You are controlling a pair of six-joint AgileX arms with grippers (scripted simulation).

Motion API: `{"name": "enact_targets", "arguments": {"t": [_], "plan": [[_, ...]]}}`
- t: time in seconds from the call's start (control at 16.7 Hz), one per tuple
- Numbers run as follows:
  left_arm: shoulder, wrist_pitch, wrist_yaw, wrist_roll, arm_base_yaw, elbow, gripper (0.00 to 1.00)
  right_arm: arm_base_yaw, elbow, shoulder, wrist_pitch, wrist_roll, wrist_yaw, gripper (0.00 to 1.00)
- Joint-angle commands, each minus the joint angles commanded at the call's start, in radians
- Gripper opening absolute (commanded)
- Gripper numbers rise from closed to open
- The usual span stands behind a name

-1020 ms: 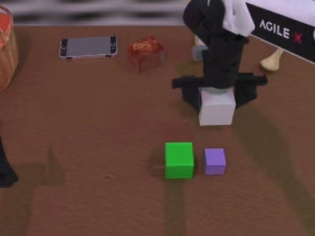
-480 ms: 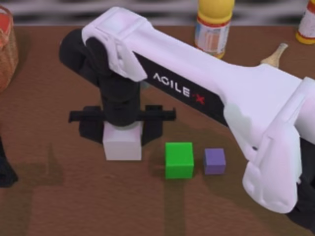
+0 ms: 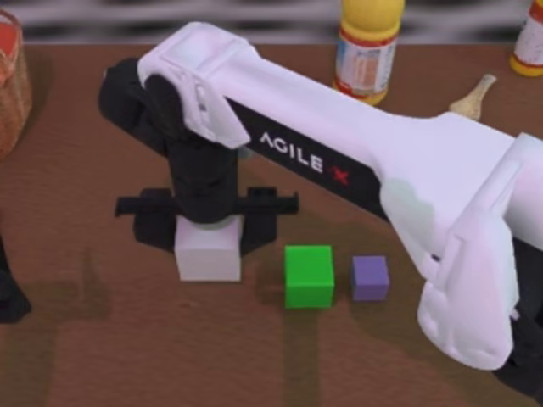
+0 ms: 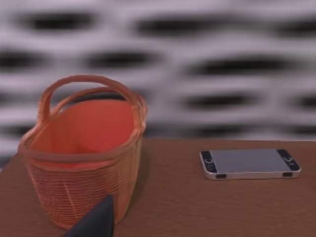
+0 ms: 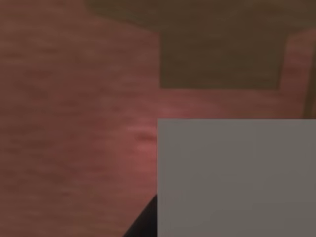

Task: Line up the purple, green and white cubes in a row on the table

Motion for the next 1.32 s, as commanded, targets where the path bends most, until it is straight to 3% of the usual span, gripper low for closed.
{"name": "enact_targets", "arguments": {"t": [0.36, 0.66, 1.32], "plan": [[0.0, 0.0, 0.0, 0.0, 0.0, 0.0, 1.0, 0.003, -0.246, -0.011, 0.225, 0.003, 0.001, 0.0], [0.0, 0.0, 0.0, 0.0, 0.0, 0.0, 1.0, 0.005, -0.272, -0.01, 0.251, 0.003, 0.001, 0.0], [0.0, 0.0, 0.0, 0.0, 0.0, 0.0, 1.0, 0.005, -0.272, -0.01, 0.251, 0.003, 0.001, 0.83]]}}
